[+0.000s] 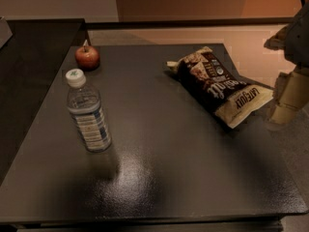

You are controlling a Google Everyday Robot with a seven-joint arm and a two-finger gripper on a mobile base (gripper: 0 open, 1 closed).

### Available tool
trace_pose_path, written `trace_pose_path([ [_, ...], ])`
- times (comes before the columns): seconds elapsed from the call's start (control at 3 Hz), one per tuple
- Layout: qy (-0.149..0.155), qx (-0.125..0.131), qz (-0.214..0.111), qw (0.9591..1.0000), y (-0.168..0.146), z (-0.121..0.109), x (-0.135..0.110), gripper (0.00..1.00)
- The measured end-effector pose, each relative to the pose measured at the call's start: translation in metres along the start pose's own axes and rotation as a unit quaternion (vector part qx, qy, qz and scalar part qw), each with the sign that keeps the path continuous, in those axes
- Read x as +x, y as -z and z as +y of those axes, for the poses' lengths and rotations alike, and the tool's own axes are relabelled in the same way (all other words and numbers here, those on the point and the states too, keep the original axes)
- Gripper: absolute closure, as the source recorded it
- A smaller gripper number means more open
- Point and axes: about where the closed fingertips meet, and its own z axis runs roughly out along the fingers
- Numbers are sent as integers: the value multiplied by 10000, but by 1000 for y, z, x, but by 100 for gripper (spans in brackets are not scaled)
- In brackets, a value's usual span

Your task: Knock blue plastic bottle over

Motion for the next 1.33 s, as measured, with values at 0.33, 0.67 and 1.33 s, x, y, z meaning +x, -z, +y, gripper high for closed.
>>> trace_pose_path([
  [0.33,0,0,0,10000,0,0,0,0],
  [0.67,93,-77,-163,9998,-7,-5,-6,0],
  [1.33,615,-562,-1011,9914,-70,-22,-72,0],
])
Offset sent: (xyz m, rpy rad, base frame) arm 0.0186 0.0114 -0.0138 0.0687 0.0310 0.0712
